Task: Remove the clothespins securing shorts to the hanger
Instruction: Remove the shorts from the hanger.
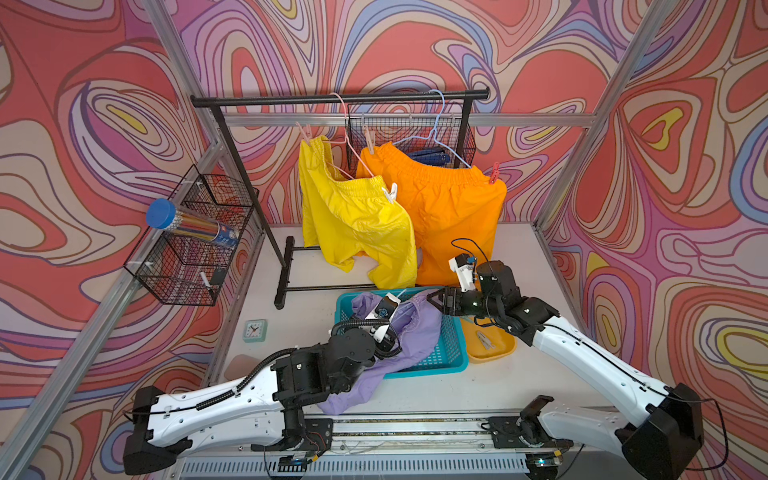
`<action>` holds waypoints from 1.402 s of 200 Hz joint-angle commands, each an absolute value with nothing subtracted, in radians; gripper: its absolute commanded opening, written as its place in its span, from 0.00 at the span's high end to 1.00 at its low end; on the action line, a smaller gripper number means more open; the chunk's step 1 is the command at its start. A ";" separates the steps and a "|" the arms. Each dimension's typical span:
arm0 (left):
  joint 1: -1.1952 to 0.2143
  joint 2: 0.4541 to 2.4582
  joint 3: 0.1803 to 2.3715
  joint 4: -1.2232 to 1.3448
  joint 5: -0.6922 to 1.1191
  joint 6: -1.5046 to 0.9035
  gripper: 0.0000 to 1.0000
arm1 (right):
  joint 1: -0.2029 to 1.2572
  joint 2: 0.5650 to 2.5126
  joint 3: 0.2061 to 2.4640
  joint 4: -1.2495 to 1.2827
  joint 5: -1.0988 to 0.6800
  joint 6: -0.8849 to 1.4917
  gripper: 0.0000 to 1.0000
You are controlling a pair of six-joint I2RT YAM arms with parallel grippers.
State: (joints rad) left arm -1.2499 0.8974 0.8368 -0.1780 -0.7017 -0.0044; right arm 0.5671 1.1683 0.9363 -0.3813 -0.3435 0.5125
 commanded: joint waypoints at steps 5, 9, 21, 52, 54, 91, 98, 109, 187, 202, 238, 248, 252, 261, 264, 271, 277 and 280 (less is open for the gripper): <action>-1.244 0.908 0.882 -0.174 -0.730 -0.023 1.00 | 0.602 1.186 0.933 -0.373 -0.357 0.486 0.50; -1.244 0.909 0.884 -0.171 -0.730 -0.023 1.00 | 0.604 1.192 0.933 -0.372 -0.359 0.487 0.51; -1.244 0.912 0.887 -0.169 -0.729 -0.023 1.00 | 0.617 1.213 0.935 -0.372 -0.350 0.490 0.52; -1.245 0.914 0.897 -0.170 -0.730 -0.022 1.00 | 0.632 1.277 0.954 -0.397 -0.318 0.502 0.58; -1.245 0.913 0.898 -0.170 -0.730 -0.022 1.00 | 0.633 1.280 0.955 -0.396 -0.318 0.500 0.58; -1.245 0.911 0.899 -0.172 -0.727 -0.020 1.00 | 0.661 1.304 0.973 -0.387 -0.294 0.501 0.61; -1.245 0.913 0.897 -0.172 -0.726 -0.020 1.00 | 0.665 1.304 0.977 -0.384 -0.295 0.502 0.61; -1.245 0.914 0.897 -0.173 -0.726 -0.020 1.00 | 0.671 1.307 0.980 -0.380 -0.291 0.501 0.61; -1.244 0.898 0.890 -0.215 -0.679 -0.025 1.00 | 0.679 1.401 1.069 -0.454 -0.126 0.477 0.93; -1.244 0.879 0.879 -0.218 -0.674 -0.034 1.00 | 0.680 1.440 1.112 -0.492 -0.116 0.471 1.00; -1.245 0.809 0.843 -0.241 -0.664 -0.052 1.00 | 0.680 1.469 1.132 -0.513 -0.027 0.509 1.00; -1.245 0.786 0.830 -0.247 -0.648 -0.053 1.00 | 0.678 1.474 1.143 -0.525 0.000 0.519 1.00; -1.244 0.777 0.825 -0.251 -0.641 -0.052 1.00 | 0.678 1.477 1.149 -0.531 0.011 0.525 1.00; -1.245 0.757 0.817 -0.257 -0.630 -0.060 1.00 | 0.678 1.483 1.165 -0.546 0.032 0.531 1.00; -1.245 0.750 0.815 -0.257 -0.627 -0.061 1.00 | 0.678 1.484 1.170 -0.549 0.035 0.533 1.00; -1.244 0.734 0.809 -0.287 -0.615 -0.066 1.00 | 0.677 1.489 1.180 -0.555 0.045 0.539 1.00; -1.245 0.723 0.804 -0.294 -0.602 -0.069 1.00 | 0.676 1.491 1.189 -0.559 0.052 0.544 1.00; -1.244 0.718 0.801 -0.297 -0.595 -0.068 1.00 | 0.675 1.494 1.193 -0.562 0.054 0.547 1.00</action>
